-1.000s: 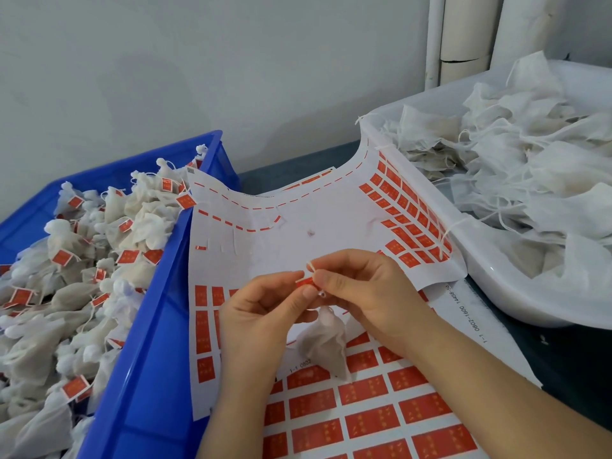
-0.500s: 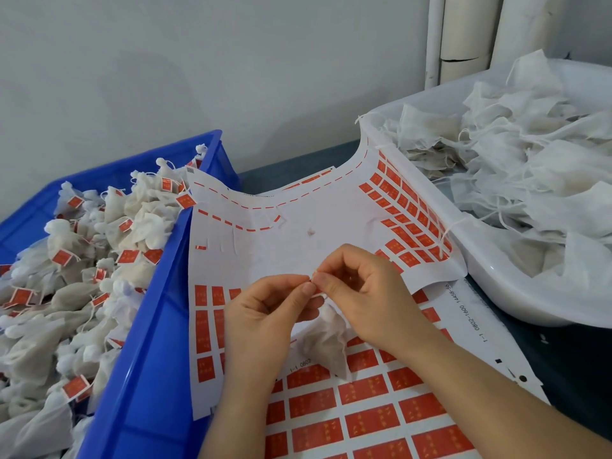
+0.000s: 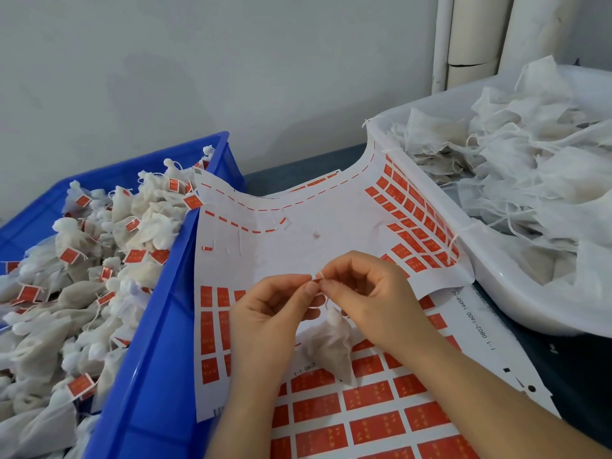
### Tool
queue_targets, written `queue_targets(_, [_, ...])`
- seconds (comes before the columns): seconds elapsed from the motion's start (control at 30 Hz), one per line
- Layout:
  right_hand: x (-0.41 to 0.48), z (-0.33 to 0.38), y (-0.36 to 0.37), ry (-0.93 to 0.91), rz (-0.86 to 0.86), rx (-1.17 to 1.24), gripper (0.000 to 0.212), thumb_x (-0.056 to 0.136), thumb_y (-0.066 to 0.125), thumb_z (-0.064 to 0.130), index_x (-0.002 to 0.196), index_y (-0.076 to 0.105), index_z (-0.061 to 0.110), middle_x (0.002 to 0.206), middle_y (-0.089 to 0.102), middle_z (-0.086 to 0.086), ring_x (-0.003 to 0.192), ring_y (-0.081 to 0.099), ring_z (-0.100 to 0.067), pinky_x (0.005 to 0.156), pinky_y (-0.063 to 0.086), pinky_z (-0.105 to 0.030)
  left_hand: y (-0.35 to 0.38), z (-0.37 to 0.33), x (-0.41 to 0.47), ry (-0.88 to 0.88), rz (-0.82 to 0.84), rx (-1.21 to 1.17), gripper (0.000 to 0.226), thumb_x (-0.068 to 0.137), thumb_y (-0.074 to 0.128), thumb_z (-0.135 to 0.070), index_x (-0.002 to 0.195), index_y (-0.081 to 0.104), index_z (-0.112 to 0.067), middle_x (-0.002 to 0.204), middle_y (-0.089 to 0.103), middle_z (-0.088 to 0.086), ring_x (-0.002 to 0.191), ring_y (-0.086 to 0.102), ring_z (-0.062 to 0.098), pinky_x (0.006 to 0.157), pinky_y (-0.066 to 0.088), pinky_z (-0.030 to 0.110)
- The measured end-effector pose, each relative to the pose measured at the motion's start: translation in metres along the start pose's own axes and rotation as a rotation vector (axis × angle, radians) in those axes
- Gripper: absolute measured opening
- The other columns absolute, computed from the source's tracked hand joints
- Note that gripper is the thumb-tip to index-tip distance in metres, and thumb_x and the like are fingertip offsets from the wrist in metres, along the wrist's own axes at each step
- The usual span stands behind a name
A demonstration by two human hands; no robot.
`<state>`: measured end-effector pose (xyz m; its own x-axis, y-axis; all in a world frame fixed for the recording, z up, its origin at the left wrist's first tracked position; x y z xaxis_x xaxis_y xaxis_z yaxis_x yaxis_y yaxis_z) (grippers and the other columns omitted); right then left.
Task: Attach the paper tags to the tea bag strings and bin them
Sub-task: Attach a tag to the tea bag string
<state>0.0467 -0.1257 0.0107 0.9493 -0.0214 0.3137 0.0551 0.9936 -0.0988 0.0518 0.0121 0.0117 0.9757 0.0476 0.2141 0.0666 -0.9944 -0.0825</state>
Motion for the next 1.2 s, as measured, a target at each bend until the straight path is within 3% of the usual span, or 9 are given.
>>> queue_targets(0.8, [-0.0026,-0.0007,0.0025,0.014,0.009,0.036,0.016,0.085,0.064,0.016,0.084,0.061,0.031,0.077,0.063,0.016,0.077,0.062,-0.001,0.066,0.050,-0.012,-0.0022,0.0030,0.0000,-0.015,-0.014,0.021,0.015,0.066,0.065,-0.030,0.079,0.071,-0.026,0.072,0.072,-0.005,0.066,0.069,0.013,0.056,0.053,0.016])
queue_targets(1.03, [-0.0020,-0.0007,0.0025,0.005,0.016,-0.026,0.015,0.085,0.064,0.016,0.079,0.061,0.029,0.068,0.060,0.017,0.068,0.059,0.001,0.061,0.047,-0.010,0.0000,0.0014,-0.0004,-0.009,-0.002,0.085,0.016,0.065,0.061,-0.037,0.076,0.068,-0.027,0.070,0.070,-0.010,0.062,0.066,0.007,0.054,0.050,0.012])
queue_targets(1.2, [-0.0040,-0.0018,0.0043,0.032,0.011,-0.007,0.014,0.085,0.064,0.020,0.086,0.059,0.033,0.078,0.062,0.018,0.077,0.060,0.003,0.064,0.049,-0.009,-0.0015,0.0022,-0.0001,-0.004,-0.016,0.085,0.018,0.068,0.060,-0.036,0.079,0.067,-0.025,0.070,0.069,-0.009,0.061,0.065,0.007,0.054,0.050,0.012])
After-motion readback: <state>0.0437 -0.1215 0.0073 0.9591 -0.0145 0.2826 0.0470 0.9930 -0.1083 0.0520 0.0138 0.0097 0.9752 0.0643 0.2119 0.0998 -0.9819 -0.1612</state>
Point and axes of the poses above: each hand's wrist, its own x-axis towards the middle knuckle, its own y-axis out of the palm, z = x × y, the point moved 8 cm from there along x, towards the middle knuckle
